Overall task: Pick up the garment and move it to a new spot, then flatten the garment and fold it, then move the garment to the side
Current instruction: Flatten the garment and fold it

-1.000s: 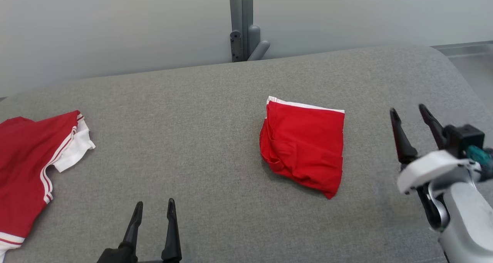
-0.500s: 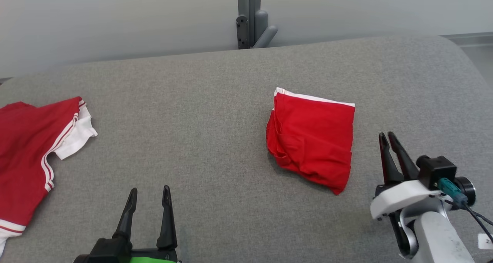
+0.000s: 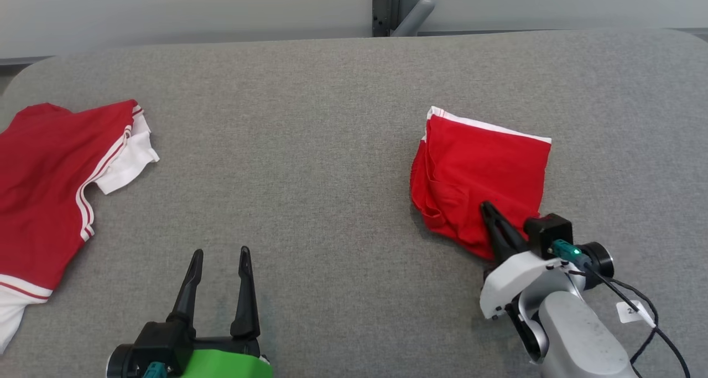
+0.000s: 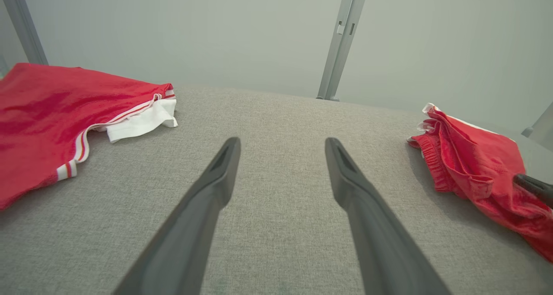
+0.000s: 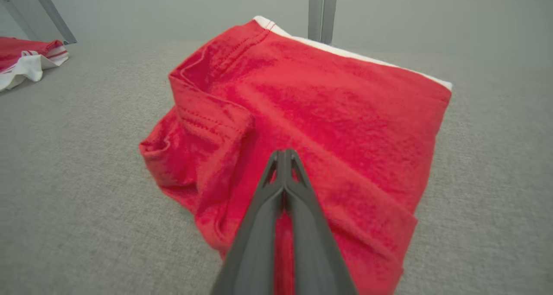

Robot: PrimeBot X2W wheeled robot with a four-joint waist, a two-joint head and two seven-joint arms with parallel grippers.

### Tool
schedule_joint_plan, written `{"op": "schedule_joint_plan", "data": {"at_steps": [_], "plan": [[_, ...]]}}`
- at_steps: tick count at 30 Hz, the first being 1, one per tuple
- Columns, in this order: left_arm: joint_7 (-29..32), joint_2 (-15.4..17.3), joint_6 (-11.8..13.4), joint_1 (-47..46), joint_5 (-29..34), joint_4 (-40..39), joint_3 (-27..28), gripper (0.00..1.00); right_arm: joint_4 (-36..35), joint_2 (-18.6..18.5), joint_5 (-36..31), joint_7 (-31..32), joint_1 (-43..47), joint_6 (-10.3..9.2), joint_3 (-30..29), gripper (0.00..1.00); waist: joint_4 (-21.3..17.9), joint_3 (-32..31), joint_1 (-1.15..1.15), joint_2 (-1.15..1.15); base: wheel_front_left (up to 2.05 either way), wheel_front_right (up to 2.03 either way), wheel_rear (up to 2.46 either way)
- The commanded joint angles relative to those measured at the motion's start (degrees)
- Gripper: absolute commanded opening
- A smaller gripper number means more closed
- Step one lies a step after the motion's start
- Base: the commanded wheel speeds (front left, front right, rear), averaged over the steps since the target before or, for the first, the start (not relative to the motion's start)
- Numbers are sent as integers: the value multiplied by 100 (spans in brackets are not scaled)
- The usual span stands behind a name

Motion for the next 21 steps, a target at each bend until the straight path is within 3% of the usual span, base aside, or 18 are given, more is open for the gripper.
{"op": "schedule_joint_plan", "data": {"at_steps": [1, 13, 20, 21], "plan": [[-18, 6, 21, -91, -48, 13, -4, 100, 78, -4, 60, -16, -120, -4, 131, 0, 69, 32, 0, 22, 0, 0, 0], [-18, 6, 82, -5, -126, 35, -39, 100, 401, -7, 634, -17, -326, -4, 1638, 0, 189, -90, 0, 22, 0, 0, 0], [-18, 6, 141, 180, -125, -64, 168, 100, -347, -7, 747, -16, -1, -4, 1579, 0, 38, -269, 0, 22, 0, 0, 0], [-18, 6, 142, 223, -107, -82, 215, 100, -525, -14, 702, -16, 102, -4, 1470, 19, -8, -309, 0, 22, 0, 0, 0]]}}
